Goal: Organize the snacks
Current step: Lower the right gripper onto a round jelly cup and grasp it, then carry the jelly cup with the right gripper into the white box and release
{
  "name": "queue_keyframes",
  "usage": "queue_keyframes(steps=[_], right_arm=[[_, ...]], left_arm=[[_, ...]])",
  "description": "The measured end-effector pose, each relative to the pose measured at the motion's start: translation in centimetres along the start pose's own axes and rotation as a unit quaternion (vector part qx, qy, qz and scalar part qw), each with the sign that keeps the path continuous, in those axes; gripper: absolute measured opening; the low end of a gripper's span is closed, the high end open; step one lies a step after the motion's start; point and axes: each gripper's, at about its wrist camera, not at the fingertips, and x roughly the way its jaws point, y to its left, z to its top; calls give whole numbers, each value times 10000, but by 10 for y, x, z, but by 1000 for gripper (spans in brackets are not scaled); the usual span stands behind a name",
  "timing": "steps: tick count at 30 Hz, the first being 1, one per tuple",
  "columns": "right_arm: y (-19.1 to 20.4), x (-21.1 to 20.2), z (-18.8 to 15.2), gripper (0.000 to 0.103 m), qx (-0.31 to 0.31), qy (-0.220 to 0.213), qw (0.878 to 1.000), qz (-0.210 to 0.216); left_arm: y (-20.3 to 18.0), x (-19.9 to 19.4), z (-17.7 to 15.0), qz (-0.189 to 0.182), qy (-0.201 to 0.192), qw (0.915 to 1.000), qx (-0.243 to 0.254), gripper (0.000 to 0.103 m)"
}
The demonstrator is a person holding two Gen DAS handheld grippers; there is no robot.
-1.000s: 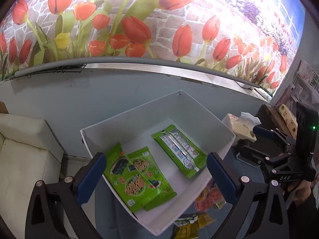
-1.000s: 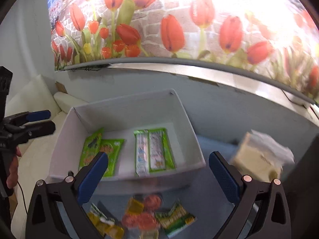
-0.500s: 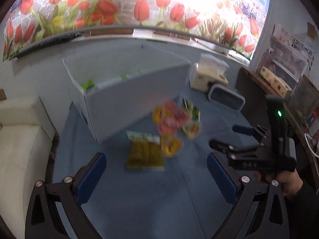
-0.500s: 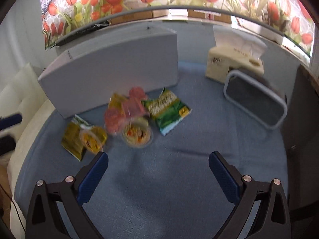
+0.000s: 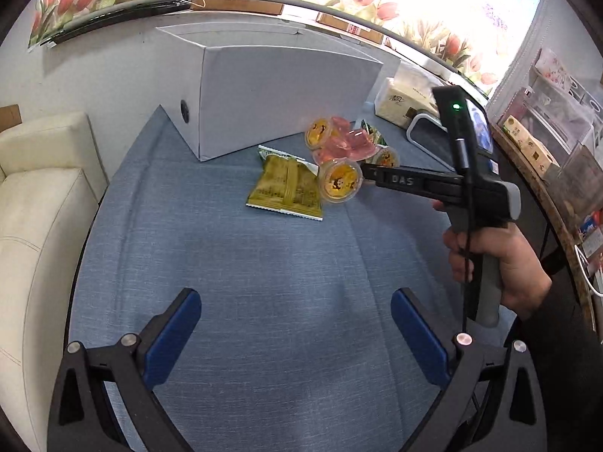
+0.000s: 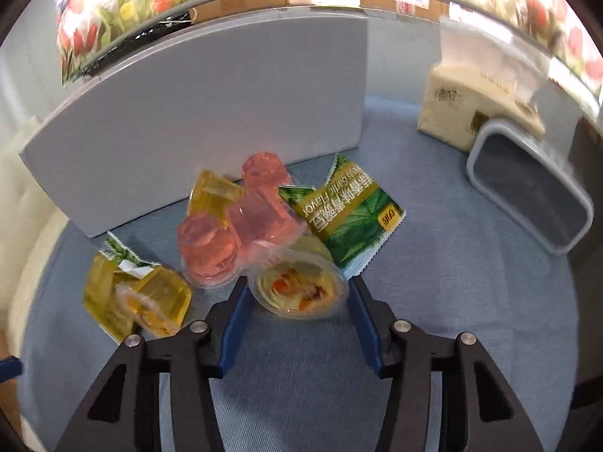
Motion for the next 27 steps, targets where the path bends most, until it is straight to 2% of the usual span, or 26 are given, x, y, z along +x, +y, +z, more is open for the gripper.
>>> queue_keyframes(steps=[2,7,15,17,22,27], right_arm=[[2,-1,1,49,15,-24,9999,110],[-4,-17,-3,49,199,-206,9987,416],[-15,-63,-23,49,159,-436,9970,626],[-21,-80,-32,49,204,-493,9961,704],[-44,-121,-64,49,397,-555,9949,737],[-63,-155,-101,49,636,-589,9937,706]], left_arm=[[0,-2,0,38,-53,10000,9,103],[-4,0,4,29,-100,9999,99,103],[-22,13,26,121,-337,9984,430,103],[-27,20,33,105,-348,9977,567,103],[-45,46,52,345,-452,9946,864,103],[-68,81,71,293,-436,9943,925,103]])
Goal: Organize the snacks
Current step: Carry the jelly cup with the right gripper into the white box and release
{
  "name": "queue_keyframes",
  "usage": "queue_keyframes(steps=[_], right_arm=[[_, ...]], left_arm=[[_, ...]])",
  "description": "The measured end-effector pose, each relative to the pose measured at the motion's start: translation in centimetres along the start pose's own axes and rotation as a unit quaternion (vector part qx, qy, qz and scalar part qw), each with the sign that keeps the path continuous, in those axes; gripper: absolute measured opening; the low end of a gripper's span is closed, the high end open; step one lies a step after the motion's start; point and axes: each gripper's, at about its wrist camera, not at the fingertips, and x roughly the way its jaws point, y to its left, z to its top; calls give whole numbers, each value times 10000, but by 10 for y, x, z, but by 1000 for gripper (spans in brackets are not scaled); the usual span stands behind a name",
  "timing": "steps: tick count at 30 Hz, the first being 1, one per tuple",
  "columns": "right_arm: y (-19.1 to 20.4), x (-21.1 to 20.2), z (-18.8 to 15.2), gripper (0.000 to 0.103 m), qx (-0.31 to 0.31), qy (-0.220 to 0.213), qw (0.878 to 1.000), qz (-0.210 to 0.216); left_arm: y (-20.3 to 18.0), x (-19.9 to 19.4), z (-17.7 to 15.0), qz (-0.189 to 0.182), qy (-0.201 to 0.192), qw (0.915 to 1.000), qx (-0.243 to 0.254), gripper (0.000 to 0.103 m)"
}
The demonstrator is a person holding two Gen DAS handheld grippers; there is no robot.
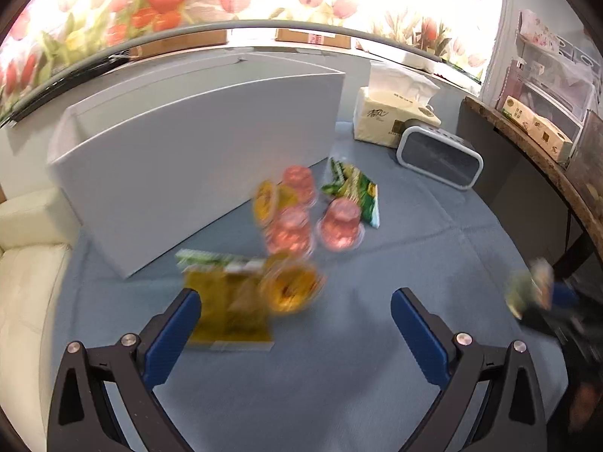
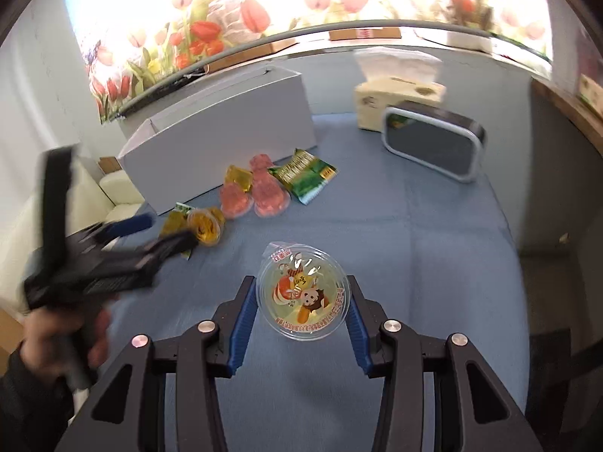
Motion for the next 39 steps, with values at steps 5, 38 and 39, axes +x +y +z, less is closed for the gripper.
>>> queue_keyframes(steps=[5,38,39], right_arm=[[-12,-23,-20,49,182,-100,9998,-17],[35,-29,1,49,-194,-348,9986,361],[39,-27,9,49,-256,-382,9982,382]], left_arm=[[-5,36,6,88,412,9991,63,84],[26,-120,21,-626,-531,9963,-249,49],[30,-128,25,-640,-558,9960,-270,49]])
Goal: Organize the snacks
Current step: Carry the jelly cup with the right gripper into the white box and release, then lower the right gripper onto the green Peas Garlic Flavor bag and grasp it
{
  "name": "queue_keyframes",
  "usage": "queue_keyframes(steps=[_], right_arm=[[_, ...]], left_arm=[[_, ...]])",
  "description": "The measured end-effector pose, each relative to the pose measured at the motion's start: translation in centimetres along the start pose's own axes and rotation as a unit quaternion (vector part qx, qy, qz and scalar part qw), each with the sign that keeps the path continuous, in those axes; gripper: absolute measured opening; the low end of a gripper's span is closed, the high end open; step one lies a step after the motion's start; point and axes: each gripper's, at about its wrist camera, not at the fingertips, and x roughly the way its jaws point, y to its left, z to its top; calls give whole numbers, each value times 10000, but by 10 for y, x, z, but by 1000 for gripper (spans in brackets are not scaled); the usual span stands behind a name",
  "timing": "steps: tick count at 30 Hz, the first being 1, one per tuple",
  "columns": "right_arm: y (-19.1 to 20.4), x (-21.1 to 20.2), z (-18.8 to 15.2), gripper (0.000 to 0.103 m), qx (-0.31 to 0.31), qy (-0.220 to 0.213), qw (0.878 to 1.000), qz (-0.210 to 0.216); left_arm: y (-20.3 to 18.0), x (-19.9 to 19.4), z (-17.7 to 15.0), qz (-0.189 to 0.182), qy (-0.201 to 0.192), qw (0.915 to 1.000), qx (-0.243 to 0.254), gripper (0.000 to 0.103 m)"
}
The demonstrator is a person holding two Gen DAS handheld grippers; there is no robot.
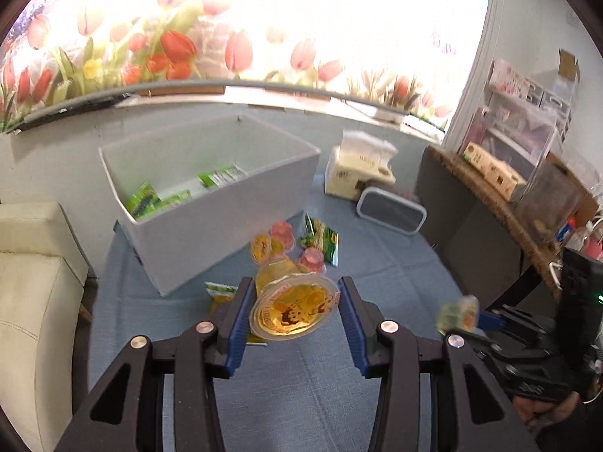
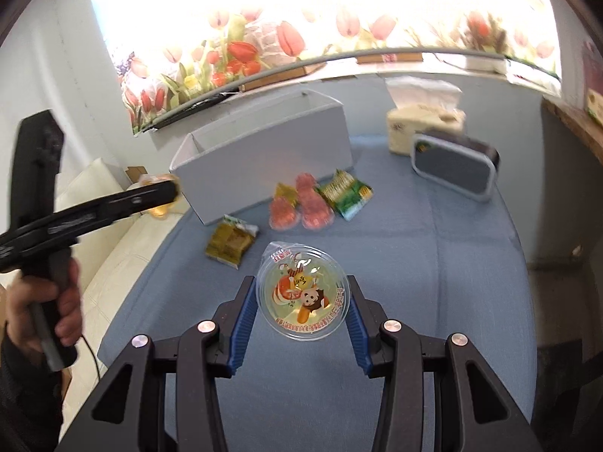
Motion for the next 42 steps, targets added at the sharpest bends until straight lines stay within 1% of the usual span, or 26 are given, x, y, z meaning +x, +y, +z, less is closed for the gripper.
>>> queue_keyframes(steps=[2,3,5,8,9,14,15,18,20,22,24,27,30,33,34,35,36,37,39,40,42], right_arm=[[6,7,19,49,-83,-54,9999,91],[10,10,28,49,-114,-92,9998,133],[18,18,52,49,-224,-172,9993,224],[26,35,90,49,-234,-210,9986,422],[27,41,101,49,-218,-230,9986,428],[38,80,164,49,-198,-240,9976,613],[41,88,177,49,-235,-282,9976,589],[48,119,210,49,-350,-221,9981,446],[49,145,230,49,-317,-46,9987,405],[48,164,244,49,-296,43,9990,332],[47,182,253,49,-306,125,9991,267],[43,202,258,49,-242,212,9992,218],[41,213,260,49,-171,240,9992,275],[40,219,260,51,-177,277,9989,323],[41,221,261,68,-206,294,9988,332],[41,223,261,94,-227,299,9990,261],[41,221,262,98,-204,201,9994,215],[40,219,263,98,-166,110,9994,274],[37,213,265,98,-30,86,9992,399],[36,211,266,98,-4,48,9992,398],[33,204,266,98,42,-20,9991,425]], left_arm=[[6,-10,9,-104,-64,9999,-24,49],[9,-15,14,-91,-111,9999,-4,49],[14,-22,26,100,-224,9996,101,49],[27,-26,46,95,-343,9993,61,49],[31,-24,52,143,-386,9991,50,49],[58,-3,91,231,-409,9989,23,49],[65,3,99,194,-409,9990,-3,49],[84,22,117,124,-336,9993,-116,49],[96,37,129,134,-250,9995,-108,49],[104,49,135,200,-175,9996,-115,49],[111,57,139,183,-141,9996,-160,49],[119,67,143,279,-150,9994,-99,49],[125,78,142,351,-95,9993,-59,49],[131,89,139,303,-16,9995,-45,50],[132,93,137,335,26,9994,-35,51],[133,95,136,369,56,9993,-30,54],[133,97,135,426,109,9990,-27,70],[133,97,135,501,63,9987,7,86],[131,91,133,589,-177,9981,72,99],[130,88,132,592,-244,9979,95,99],[130,87,133,531,-172,9984,73,100]])
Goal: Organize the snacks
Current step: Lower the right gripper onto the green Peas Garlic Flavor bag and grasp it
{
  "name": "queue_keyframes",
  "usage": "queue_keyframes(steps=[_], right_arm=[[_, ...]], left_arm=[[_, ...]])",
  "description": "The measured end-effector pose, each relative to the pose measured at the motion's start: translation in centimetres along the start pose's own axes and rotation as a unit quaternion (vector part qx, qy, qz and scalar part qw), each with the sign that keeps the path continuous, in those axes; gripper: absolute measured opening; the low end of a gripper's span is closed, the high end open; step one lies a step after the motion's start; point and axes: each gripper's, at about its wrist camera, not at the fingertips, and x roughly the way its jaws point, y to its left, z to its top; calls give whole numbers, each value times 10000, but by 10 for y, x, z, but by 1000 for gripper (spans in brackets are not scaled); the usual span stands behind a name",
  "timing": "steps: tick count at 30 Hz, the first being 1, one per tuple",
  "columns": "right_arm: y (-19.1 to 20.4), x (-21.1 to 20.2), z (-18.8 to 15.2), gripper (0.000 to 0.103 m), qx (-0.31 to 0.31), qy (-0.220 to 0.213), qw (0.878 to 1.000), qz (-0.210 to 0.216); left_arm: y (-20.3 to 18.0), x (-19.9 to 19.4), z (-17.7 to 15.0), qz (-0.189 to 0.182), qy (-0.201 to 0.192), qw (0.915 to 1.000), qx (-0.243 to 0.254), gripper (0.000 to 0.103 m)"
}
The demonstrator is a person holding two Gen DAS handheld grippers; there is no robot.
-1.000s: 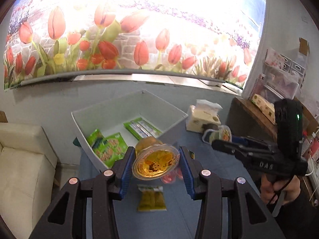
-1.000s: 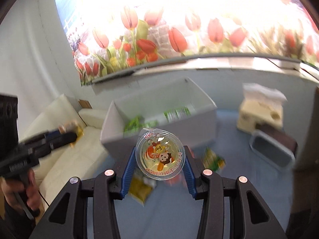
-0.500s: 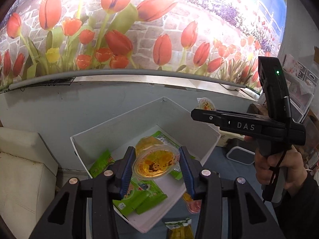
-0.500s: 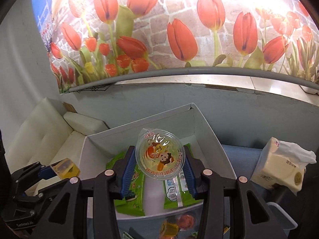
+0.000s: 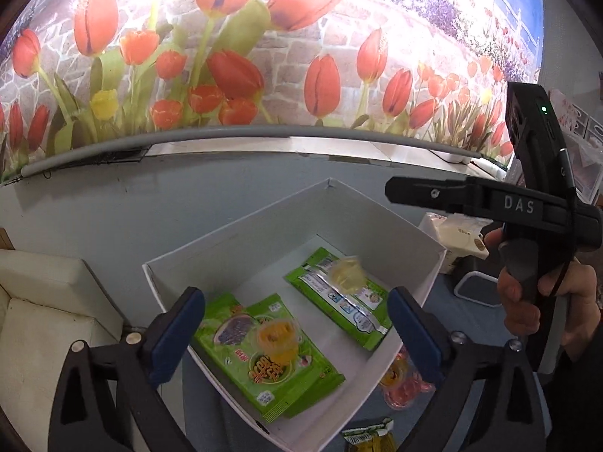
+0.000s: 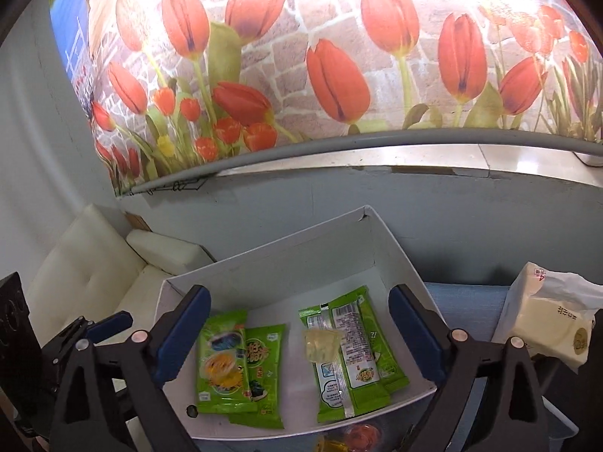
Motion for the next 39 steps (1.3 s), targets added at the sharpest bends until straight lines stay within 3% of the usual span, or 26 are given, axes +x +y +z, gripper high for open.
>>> queue_keyframes(steps=[6,7,12,16,22,26,31,34,39], right_arm=[[1,-33,-18,99,-101,-126,9999,26],[2,-41,-25,103,-150,-114,9998,-18],[-3,-79,-73,103,-547,-62,9977,-393],[-31,-94,-121,103,-516,310,9966,-569],[-72,-71,-169,103,286,730,9917,-1023],[-95,-42,-162,103,1141,759,9864,-910],[-98,6,-147,103,1169,1039,9762,-1506],[-98,23,-147,96,1247,1185,9705,-1693],[-80,28,-156,69,449,1138,9652,-2312]], left_arm=[[-6,-9,-7,-54,114,9999,-23,103],[-8,-13,-11,-19,108,9999,-38,103],[-23,-35,-36,-121,68,9998,-104,103],[-42,-53,-66,-292,73,9995,-99,103],[-73,-65,-119,-265,229,9994,-66,103],[-90,-67,-147,-214,335,9992,1,103],[-92,-61,-171,-286,599,9976,-189,103],[-90,-59,-179,-308,672,9970,-224,103],[-82,-53,-182,-298,736,9964,-300,103]])
